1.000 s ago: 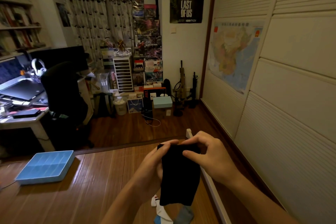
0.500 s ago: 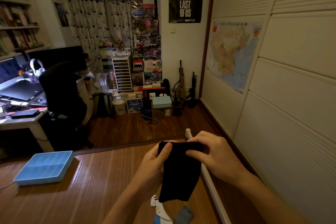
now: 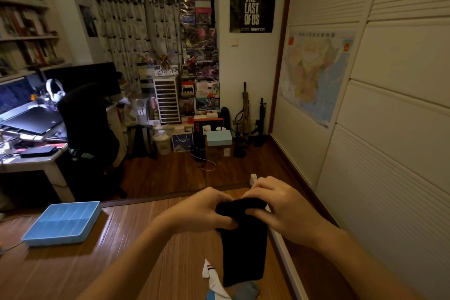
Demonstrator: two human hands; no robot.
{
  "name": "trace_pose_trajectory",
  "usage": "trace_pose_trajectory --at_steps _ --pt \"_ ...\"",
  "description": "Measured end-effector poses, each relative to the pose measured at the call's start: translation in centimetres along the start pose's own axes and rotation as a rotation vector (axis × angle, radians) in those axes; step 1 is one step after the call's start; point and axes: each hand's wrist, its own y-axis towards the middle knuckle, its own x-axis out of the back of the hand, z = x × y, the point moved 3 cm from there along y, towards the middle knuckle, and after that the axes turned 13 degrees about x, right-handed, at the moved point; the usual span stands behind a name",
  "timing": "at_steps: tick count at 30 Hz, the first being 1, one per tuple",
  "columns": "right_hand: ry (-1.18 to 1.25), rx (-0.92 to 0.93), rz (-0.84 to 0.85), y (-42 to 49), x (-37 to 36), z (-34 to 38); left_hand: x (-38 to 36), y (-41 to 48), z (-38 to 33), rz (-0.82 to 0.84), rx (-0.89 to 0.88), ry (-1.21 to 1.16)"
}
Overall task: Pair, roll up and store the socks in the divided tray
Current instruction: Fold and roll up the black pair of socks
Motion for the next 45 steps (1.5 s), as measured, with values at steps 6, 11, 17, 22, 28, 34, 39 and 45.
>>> trace_pose_trajectory --at_steps 6,11,17,22,28,34,39,45 --pt "-0.091 0.049 0.182 0.7 -0.5 0.2 0.3 0.0 -0.8 -0.186 -0.153 0.405" --pt "-0.229 0.215 0.066 1.3 0.0 1.0 1.4 0.1 -0.6 0.02 0.006 0.109" --pt "-0.314 0.287 -0.055 0.4 -1.0 0.1 1.1 0.0 0.3 0.386 0.107 -0.438" --pt "-0.268 0.211 0.027 0.5 -1.3 -0.2 1.3 0.9 0.5 0.145 0.071 -0.177" --pt "0.255 -0.128 0.298 0.6 -0.9 -1.2 0.4 1.3 -0.8 -0.168 -0.211 0.493" --pt "0.071 -0.088 0.232 1.1 -0.4 -1.3 0.5 1.7 -0.5 -0.113 -0.113 0.442" --pt "-0.163 0.075 0.14 0.9 -0.8 -0.2 0.9 2.4 -0.5 0.119 0.05 0.207" --pt "0.024 -0.048 0.215 0.5 -0.9 -1.0 0.3 2.7 -0.7 -0.087 -0.117 0.431"
